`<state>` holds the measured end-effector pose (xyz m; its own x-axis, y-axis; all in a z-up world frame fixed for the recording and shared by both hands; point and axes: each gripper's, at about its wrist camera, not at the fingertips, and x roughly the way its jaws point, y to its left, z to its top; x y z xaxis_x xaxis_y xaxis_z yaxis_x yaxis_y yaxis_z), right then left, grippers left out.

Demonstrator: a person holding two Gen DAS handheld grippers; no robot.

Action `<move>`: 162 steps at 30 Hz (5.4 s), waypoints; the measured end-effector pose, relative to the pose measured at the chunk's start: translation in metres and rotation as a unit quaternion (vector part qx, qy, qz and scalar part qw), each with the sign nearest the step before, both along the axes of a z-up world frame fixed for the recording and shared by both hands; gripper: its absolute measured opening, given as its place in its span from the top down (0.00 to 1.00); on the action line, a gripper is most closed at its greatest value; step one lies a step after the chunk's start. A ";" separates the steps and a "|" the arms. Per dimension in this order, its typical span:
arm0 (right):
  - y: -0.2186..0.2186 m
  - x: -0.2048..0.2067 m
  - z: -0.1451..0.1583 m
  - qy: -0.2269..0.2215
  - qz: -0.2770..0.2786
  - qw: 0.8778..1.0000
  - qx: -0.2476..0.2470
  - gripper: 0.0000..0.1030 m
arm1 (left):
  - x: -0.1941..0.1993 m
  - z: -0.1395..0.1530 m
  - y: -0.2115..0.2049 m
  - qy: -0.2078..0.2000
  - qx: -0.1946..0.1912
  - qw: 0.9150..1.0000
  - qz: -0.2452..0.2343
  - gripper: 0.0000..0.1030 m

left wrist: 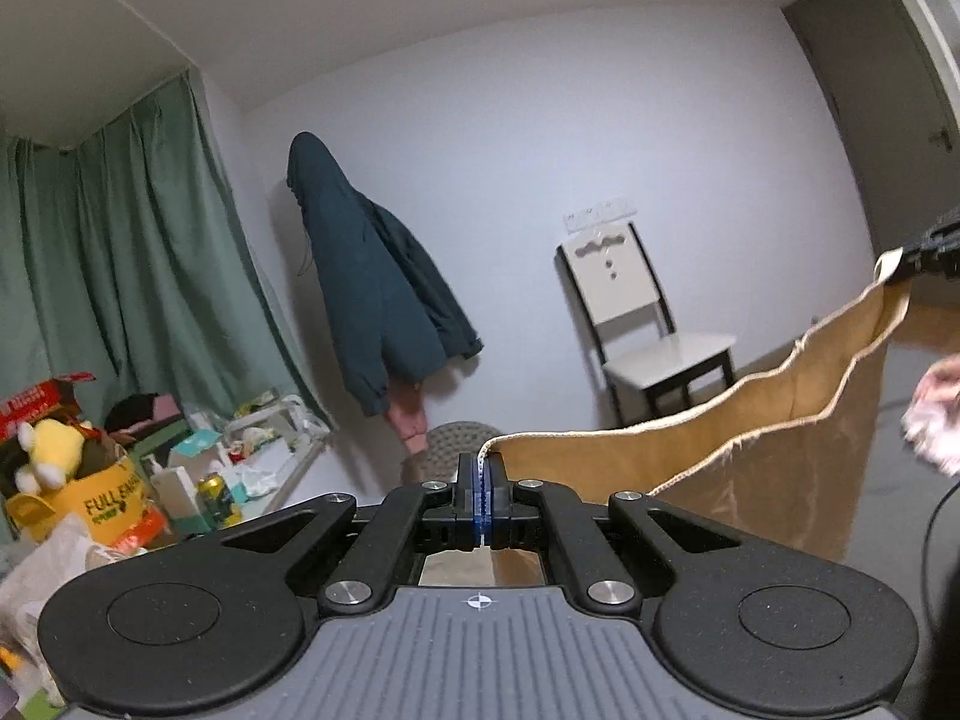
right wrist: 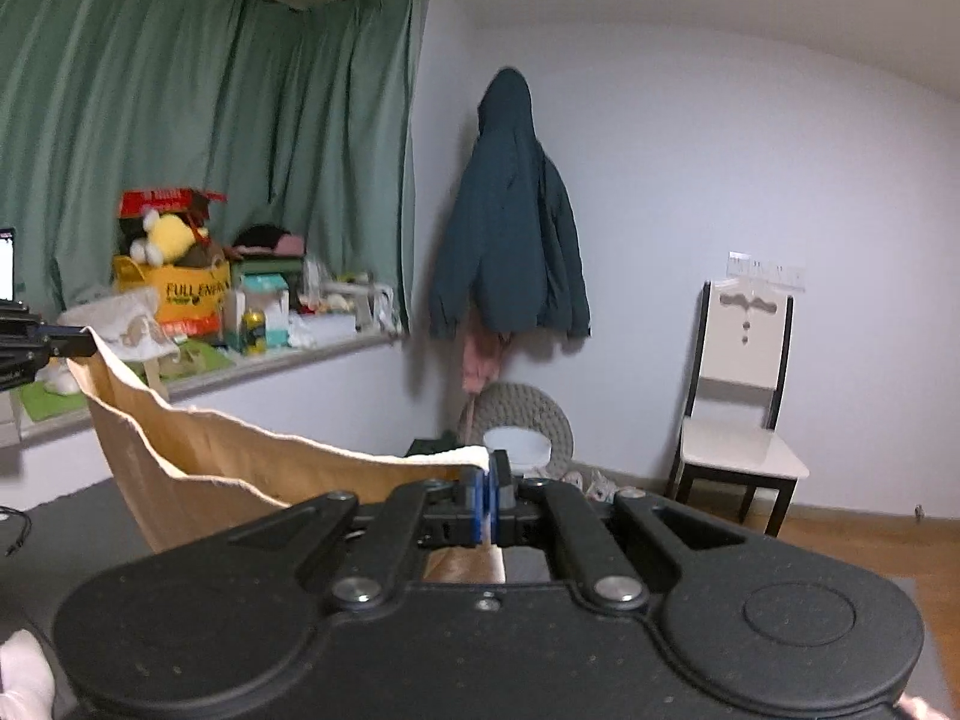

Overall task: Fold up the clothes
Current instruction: 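Lift the beige garment high with both tools, holding its two ends apart, then lower the garment flat onto the bed with both tools, spreading it out, then open both tools and release the garment lying flat on the bed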

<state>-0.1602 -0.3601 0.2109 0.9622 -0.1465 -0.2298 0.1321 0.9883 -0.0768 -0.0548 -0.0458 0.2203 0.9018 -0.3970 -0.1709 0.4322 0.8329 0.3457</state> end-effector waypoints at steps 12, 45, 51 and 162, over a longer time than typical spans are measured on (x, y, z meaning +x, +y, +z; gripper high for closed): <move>0.024 0.049 0.013 0.176 0.064 0.967 -0.175 0.98 | 0.032 0.022 0.019 0.187 -0.101 0.975 0.063 1.00; -0.003 0.118 0.031 0.171 0.003 0.966 -0.194 0.97 | 0.087 0.046 -0.041 0.223 -0.120 0.961 0.114 1.00; -0.038 0.167 0.044 0.145 -0.065 0.964 -0.213 0.97 | 0.155 0.048 -0.090 0.198 -0.142 0.960 0.137 1.00; -0.035 0.127 -0.209 0.277 0.067 0.906 0.313 0.49 | 0.076 -0.244 -0.102 0.347 -0.052 0.936 -0.031 0.69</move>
<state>-0.0335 -0.3946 0.0014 0.6732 0.2888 -0.6807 0.1213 0.8650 0.4869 0.0210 -0.1482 -0.0238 0.5626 -0.4920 -0.6644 0.5721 0.8119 -0.1168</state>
